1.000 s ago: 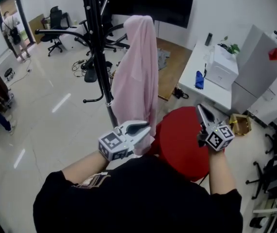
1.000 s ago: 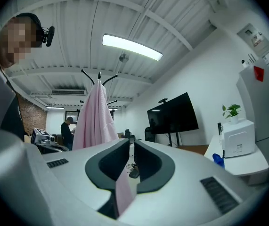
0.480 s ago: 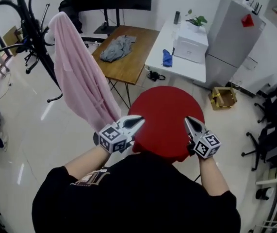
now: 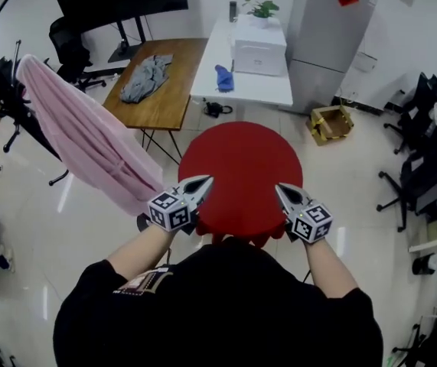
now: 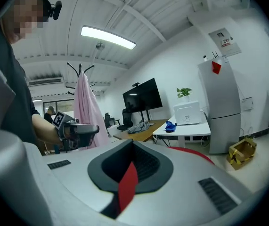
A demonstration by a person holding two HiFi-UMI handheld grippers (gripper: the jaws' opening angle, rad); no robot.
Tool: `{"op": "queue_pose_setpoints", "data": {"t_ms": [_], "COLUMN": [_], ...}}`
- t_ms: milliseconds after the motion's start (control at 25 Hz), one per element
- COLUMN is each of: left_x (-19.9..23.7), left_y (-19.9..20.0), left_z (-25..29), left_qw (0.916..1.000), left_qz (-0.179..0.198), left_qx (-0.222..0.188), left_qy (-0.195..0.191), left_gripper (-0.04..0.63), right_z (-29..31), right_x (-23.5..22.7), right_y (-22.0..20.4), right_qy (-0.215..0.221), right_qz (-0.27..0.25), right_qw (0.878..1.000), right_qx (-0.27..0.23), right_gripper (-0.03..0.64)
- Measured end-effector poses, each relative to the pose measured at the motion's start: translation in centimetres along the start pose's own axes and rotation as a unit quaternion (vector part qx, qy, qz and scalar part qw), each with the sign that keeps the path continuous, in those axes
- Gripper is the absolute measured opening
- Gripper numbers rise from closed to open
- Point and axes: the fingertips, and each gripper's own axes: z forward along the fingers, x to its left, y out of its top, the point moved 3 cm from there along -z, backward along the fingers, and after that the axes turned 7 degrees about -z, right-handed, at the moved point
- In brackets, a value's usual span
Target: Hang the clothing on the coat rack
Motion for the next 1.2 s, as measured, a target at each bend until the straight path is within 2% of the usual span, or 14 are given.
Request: {"op": "queue_pose_setpoints", "data": {"t_ms": [200,480,1200], "left_x": [-0.5,-0.9,-1.8], "left_y": [-0.3,-0.3,0.5], "left_z": [0.4,-0.1,-0.9], "left_qw": [0.9996,0.9990,0.9988], "left_qz": [0.018,0.030,0.041], "left_qx": [0.017,0.020,0.015], "left_qy": [-0.013,-0.025,-0.021], "left_gripper": [-0.006,-0.006,-0.006], "right_z": [0.3,0.7,0.1], "right_x": [0.0,0.5,0.7], "right_y": [-0.5,-0.6,0.0], "right_qy": [0.002,0.010,0.008], "right_qz": [-0.001,-0.002,-0.005], "right_qw": [1.000,1.000,1.000], "right_qx": [0.011,0.015,0.005], "right_gripper": [-0.009,-0.009,-0.008]}}
